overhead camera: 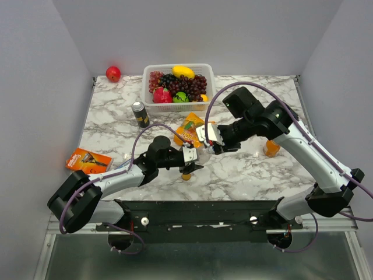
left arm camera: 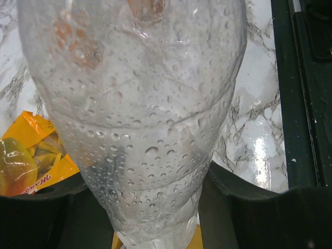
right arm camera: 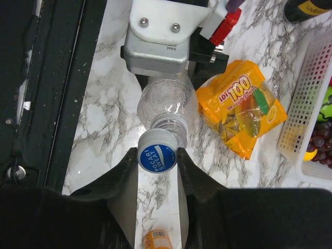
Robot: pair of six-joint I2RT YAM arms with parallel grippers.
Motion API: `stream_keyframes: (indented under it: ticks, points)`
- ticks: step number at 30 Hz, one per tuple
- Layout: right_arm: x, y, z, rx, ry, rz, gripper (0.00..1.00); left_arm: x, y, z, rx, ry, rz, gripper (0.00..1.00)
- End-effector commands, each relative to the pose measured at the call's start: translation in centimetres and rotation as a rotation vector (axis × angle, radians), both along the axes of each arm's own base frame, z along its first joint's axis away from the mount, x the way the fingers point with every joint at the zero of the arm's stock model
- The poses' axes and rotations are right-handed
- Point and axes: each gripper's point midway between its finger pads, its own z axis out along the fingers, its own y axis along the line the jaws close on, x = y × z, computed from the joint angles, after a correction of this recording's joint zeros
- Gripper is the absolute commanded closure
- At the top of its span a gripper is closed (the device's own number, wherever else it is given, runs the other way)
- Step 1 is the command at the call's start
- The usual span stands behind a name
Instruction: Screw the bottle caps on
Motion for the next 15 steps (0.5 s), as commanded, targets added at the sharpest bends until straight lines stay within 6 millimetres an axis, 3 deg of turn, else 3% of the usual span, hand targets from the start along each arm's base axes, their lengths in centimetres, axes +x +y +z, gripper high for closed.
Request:
stream_keyframes:
  ticks: [1,9,15]
  points:
    - [-1.7,-0.8,-2.1,-0.080,0.072,0.011,0.73,-0.2,-0.4,1.6,-0.039,-0.060,-0.031,1.00]
    - [0.1,-0.7,-2.8,-0.078,-0.024,-0.039,0.73,-0.2,-0.4,1.7,-0.038,-0.066,-0.030,1.00]
    - [1.0,-0.1,-2.1,-0.036,-0.057,-0.078,0.73,-0.4,-0.4,1.4,-0.027,-0.072,-0.048,1.00]
